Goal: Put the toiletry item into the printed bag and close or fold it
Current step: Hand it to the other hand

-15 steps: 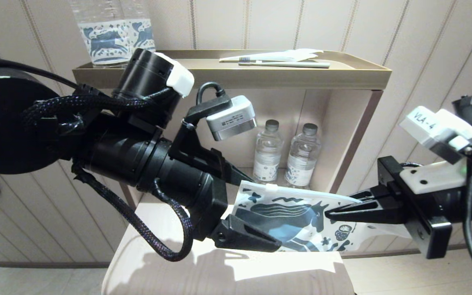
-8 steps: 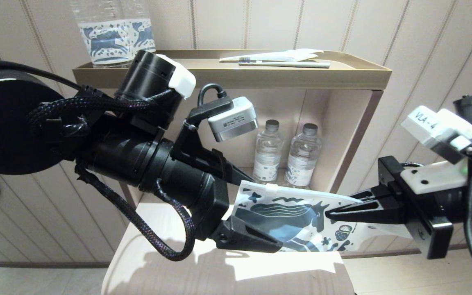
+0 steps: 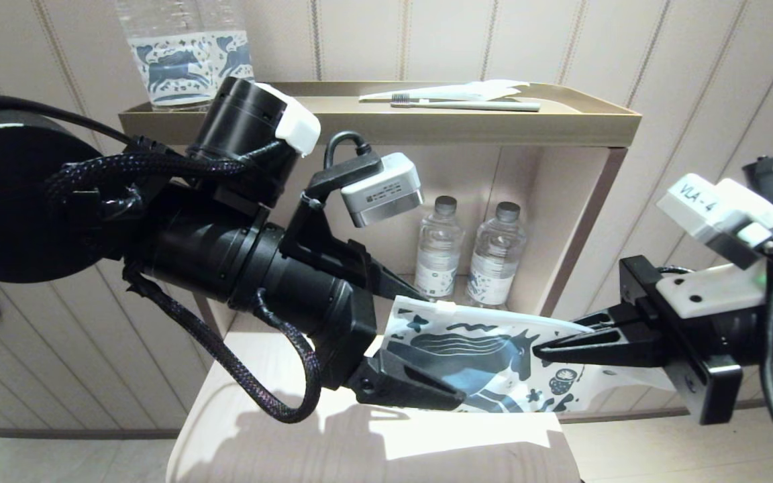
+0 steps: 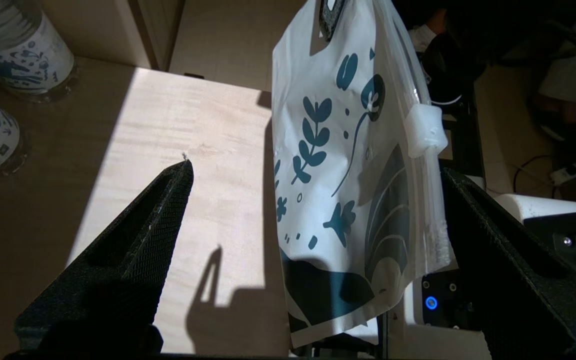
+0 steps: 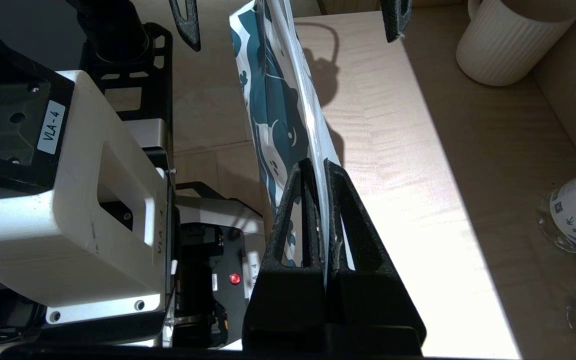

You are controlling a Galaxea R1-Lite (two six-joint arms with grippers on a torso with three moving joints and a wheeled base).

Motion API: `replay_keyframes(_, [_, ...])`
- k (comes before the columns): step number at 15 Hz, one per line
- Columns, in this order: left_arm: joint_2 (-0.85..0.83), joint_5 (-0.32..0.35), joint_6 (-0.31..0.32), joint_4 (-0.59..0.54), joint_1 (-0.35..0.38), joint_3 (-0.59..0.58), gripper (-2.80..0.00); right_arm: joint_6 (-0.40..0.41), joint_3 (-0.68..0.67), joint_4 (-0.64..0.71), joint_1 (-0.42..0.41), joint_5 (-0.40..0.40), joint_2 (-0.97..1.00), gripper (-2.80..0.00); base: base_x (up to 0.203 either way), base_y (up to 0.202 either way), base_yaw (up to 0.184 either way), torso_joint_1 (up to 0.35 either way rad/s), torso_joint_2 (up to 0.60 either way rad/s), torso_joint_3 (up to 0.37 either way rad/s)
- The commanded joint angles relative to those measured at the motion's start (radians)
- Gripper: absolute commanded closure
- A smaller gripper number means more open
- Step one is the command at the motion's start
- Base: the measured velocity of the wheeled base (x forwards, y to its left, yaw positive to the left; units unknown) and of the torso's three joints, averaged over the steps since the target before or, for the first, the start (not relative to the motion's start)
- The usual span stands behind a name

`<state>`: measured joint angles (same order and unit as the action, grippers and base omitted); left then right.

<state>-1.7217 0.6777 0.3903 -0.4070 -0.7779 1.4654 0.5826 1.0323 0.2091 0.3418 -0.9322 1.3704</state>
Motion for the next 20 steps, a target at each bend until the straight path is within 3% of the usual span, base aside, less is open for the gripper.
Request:
replay_keyframes(1, [-0.002, 0.003, -0.001, 0.001, 0.0, 0.013, -2.8, 0.003, 0.0, 0.001, 0.002, -0.005, -0.001, 0.0, 0.0, 0.0, 0.0, 0.0, 0.0, 0.0])
replay_keyframes(4, [-0.001, 0.005, -0.037, 0.035, 0.0, -0.002, -2.8, 0.003, 0.0, 0.001, 0.0, -0.005, -0.001, 0.0, 0.0, 0.0, 0.0, 0.0, 0.0, 0.0])
replay_keyframes(7, [0.01, 0.007, -0.128, 0.107, 0.0, -0.064, -2.8, 0.003, 0.002, 0.001, -0.001, -0.005, 0.001, 0.0, 0.0, 0.0, 0.0, 0.0, 0.0, 0.0])
replay_keyframes(9, [0.046, 0.009, -0.19, 0.238, 0.0, -0.182, -2.8, 0.002, 0.003, -0.002, -0.001, -0.005, -0.001, 0.0, 0.0, 0.0, 0.0, 0.0, 0.0, 0.0])
replay_keyframes(11, [0.086, 0.005, -0.266, 0.461, 0.0, -0.312, -2.8, 0.002, 0.002, -0.008, -0.003, -0.005, -0.005, 0.0, 0.0, 0.0, 0.0, 0.0, 0.0, 0.0])
replay_keyframes(13, [0.107, 0.002, -0.35, 0.602, 0.0, -0.363, -2.8, 0.002, 0.002, -0.011, -0.003, -0.005, -0.004, 0.0, 0.0, 0.0, 0.0, 0.0, 0.0, 0.0])
replay_keyframes(20, [0.108, 0.001, -0.364, 0.616, 0.0, -0.366, -2.8, 0.002, 0.002, -0.011, -0.012, -0.005, 0.004, 0.0, 0.0, 0.0, 0.0, 0.0, 0.0, 0.0])
